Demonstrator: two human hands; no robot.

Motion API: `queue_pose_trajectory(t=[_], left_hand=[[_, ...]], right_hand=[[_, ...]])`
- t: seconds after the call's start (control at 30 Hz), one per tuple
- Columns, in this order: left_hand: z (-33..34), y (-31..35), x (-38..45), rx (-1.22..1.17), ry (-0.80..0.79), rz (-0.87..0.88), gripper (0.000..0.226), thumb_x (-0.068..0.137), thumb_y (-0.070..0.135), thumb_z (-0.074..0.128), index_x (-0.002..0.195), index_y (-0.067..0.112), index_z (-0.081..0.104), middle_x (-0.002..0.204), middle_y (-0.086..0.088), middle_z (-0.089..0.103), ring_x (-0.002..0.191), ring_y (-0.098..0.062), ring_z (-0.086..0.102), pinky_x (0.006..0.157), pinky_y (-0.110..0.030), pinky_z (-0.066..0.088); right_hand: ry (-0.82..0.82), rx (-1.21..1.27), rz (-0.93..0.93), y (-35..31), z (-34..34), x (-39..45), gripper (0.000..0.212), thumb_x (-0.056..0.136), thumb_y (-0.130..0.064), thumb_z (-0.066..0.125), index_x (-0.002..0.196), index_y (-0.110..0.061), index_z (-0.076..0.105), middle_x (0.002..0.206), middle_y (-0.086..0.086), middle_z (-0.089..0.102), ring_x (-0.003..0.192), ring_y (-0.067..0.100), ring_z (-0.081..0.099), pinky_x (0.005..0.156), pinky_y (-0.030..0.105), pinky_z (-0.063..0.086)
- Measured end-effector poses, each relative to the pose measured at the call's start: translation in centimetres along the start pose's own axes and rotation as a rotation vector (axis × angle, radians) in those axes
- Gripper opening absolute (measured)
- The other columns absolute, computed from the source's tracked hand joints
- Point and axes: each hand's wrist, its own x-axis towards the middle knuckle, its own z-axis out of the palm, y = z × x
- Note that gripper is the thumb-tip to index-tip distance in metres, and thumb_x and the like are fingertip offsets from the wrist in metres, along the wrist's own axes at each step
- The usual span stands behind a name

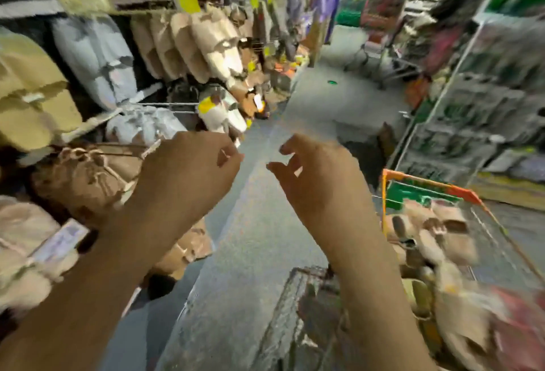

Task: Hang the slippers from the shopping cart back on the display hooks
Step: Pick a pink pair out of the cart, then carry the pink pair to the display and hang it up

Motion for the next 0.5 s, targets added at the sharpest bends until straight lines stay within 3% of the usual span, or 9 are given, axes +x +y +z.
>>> queue_pose_trajectory(t=[0.17, 0.33, 0.43, 0.5], left_hand=[[6.6, 5.9, 6.4, -0.058, -0.107, 0.209, 0.018, 0.089, 0.035, 0.055, 0.094, 0.025, 0.069, 0.092, 0.002, 0.072, 0.093, -0.027, 0.063, 0.076, -0.032, 0.047], [12.6, 10.8, 10.7, -0.210, -0.088, 0.392, 0.017, 0.088, 0.030, 0.056, 0.095, 0.021, 0.069, 0.089, -0.004, 0.072, 0.087, -0.032, 0.066, 0.075, -0.040, 0.052], [15.9, 13.8, 12.1, -0.284, -0.103, 0.503, 0.020, 0.090, 0.028, 0.055, 0.100, 0.018, 0.069, 0.084, -0.005, 0.072, 0.078, -0.031, 0.066, 0.067, -0.032, 0.048], [18.3, 15.7, 12.8, -0.353, -0.153, 0.572, 0.019, 0.091, 0.027, 0.055, 0.101, 0.018, 0.069, 0.082, -0.004, 0.072, 0.075, -0.031, 0.066, 0.064, -0.033, 0.047]], right_hand=[[0.313, -0.101, 0.171, 8.6, -0.7, 0.3, 0.021, 0.076, -0.026, 0.063, 0.089, -0.010, 0.067, 0.080, 0.009, 0.069, 0.069, 0.031, 0.065, 0.057, 0.034, 0.052], [0.486, -0.205, 0.360, 14.7, -2.2, -0.6, 0.021, 0.080, -0.025, 0.059, 0.092, -0.009, 0.066, 0.084, 0.007, 0.068, 0.070, 0.028, 0.065, 0.057, 0.032, 0.052], [0.556, -0.271, 0.466, 17.3, -2.9, -1.5, 0.020, 0.084, -0.026, 0.057, 0.092, -0.010, 0.065, 0.084, 0.006, 0.068, 0.069, 0.028, 0.063, 0.059, 0.034, 0.052], [0.594, -0.340, 0.569, 18.7, -3.0, -2.1, 0.015, 0.083, -0.022, 0.062, 0.093, -0.011, 0.065, 0.087, 0.004, 0.068, 0.069, 0.025, 0.063, 0.061, 0.027, 0.049]])
